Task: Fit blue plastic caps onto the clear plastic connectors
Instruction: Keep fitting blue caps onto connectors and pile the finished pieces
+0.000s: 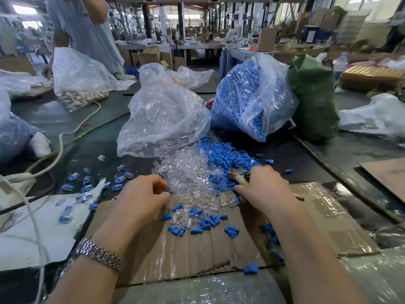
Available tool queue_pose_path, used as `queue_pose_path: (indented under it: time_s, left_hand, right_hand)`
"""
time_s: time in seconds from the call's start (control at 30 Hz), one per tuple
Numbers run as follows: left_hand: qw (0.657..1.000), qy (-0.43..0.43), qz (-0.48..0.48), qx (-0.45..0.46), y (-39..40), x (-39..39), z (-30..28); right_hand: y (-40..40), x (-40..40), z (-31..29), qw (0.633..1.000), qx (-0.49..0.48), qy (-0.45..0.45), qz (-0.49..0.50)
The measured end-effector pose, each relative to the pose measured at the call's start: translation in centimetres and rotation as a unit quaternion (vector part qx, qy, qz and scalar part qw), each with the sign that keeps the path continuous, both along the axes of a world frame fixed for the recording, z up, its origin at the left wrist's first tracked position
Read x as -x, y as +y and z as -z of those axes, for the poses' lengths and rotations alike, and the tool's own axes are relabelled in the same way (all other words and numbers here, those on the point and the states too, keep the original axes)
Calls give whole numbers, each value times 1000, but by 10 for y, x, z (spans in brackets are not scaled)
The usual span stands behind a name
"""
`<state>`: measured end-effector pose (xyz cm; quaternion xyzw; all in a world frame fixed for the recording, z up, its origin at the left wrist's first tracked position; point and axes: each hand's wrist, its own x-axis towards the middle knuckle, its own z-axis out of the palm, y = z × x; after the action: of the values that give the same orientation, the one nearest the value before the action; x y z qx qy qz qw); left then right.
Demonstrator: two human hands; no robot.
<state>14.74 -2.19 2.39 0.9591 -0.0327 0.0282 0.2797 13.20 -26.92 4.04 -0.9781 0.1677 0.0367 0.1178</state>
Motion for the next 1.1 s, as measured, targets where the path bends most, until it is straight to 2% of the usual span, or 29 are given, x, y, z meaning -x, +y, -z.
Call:
queue_pose_path:
  time_s: [0.17, 0.27, 0.33, 0.43, 0.67, 0.8, 0.87, 0.93, 1.0, 1.1]
  left_hand:
    - [1000, -11, -5, -3, -5, -3, 7]
    - [1000, -14, -9, -4, -5, -4, 8]
    - [1000, -13, -3, -4, -5, -4, 8]
    - [1000, -16, 4, 16, -4, -3, 7]
    - [999, -24, 10, 35, -5, 0, 3]
    - [996, -71, 13, 50, -8, 4, -1]
    - [991, -99, 28, 85, -12, 7, -4]
    - [982, -91, 57, 154, -17, 11, -7]
    - [965, -20, 102, 242, -22, 15, -11]
    - [921, 97, 147, 347, -30, 19, -13]
  right_hand:
    - [1, 2, -5, 1000, -24, -5, -9]
    - [1, 6, -11, 998, -20, -53, -38]
    - [-3, 8, -14, 993, -53, -74, -70]
    - [-8, 13, -17, 985, -113, -33, -122]
    - [1, 13, -11, 979, 11, 4, -205]
    - [4, 9, -11, 974, 30, -12, -225]
    - [4, 10, -14, 972, 25, -33, -232]
    - [5, 12, -17, 968, -41, -86, -234]
    - [9, 16, -20, 953, -114, -138, -246]
    - [21, 19, -20, 935, -135, -161, -287]
